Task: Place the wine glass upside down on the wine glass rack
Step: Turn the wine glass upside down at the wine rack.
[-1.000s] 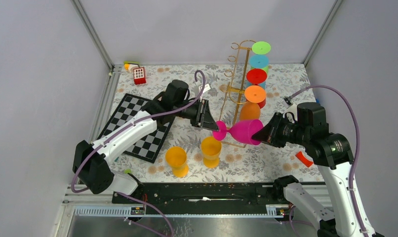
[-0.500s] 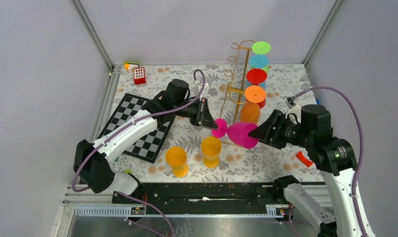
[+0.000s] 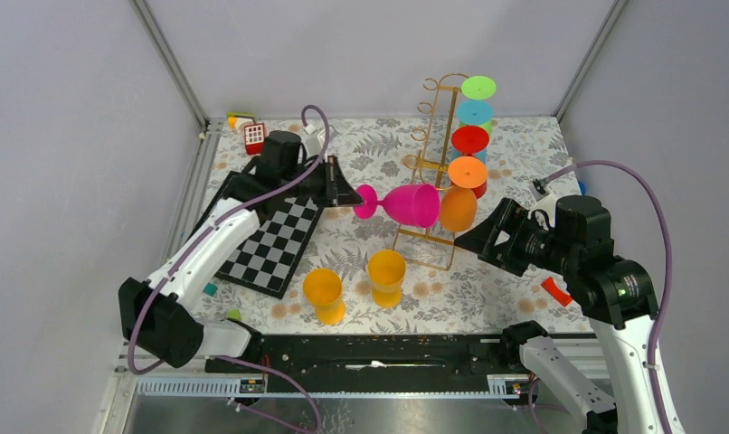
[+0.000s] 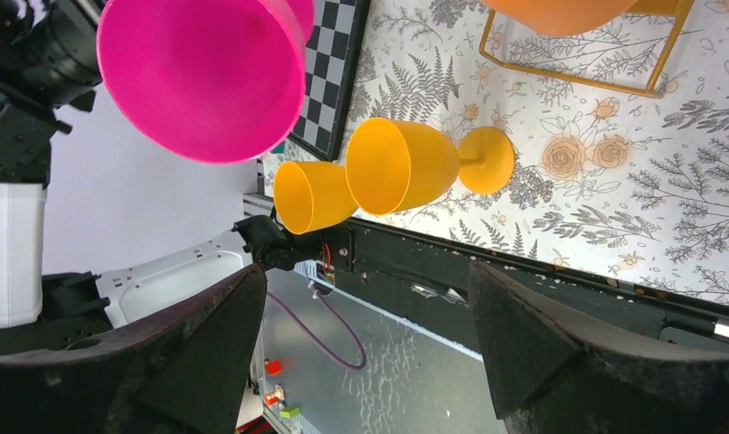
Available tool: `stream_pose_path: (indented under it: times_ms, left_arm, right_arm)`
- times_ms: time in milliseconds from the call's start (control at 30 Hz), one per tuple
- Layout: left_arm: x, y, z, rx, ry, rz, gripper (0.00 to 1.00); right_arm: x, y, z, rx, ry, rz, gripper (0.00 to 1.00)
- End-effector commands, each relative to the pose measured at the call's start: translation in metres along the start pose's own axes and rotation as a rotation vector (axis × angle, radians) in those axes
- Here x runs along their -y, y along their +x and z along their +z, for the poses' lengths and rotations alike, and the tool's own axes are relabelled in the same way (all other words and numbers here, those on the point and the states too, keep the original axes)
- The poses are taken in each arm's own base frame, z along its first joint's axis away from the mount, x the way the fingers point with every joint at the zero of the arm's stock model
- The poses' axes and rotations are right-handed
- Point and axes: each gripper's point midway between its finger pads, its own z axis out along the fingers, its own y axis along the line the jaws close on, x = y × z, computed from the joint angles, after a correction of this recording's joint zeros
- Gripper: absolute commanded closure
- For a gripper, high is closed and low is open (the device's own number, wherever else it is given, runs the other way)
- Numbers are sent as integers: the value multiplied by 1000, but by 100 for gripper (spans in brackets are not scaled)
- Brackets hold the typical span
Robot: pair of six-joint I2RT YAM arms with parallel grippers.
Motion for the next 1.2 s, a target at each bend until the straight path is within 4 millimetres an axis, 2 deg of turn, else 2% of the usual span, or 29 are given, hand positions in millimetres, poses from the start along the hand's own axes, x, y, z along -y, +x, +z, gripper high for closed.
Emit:
stream_pose_path:
  times_ms: [0, 267, 400, 500, 633, 767, 967, 1167]
  left_arm:
    - [10, -37, -36, 176, -62, 196, 100]
    - [14, -72, -83, 374, -224, 536, 100]
    - [36, -95, -111, 540, -243, 769, 100]
    - [56, -109, -134, 672, -254, 976, 100]
    - [77, -126, -155, 779, -287, 1146, 100]
    - [93, -115, -148, 704, -271, 1421, 100]
    - [113, -69, -130, 627, -162, 1926, 100]
    - [125, -37, -117, 613, -94, 2147, 100]
  right_arm:
    - [-6, -8, -7, 44, -3, -17, 11]
    - [-16, -17, -8, 66, -23, -12, 11]
    - [-20, -22, -7, 65, -17, 2, 10]
    - [-29, -28, -9, 71, -31, -2, 10]
    - [-44, -36, -17, 88, -65, -15, 10]
    - [-59, -42, -27, 111, -101, -14, 10]
    - [-79, -47, -34, 110, -166, -5, 10]
    - [-91, -48, -29, 93, -235, 41, 10]
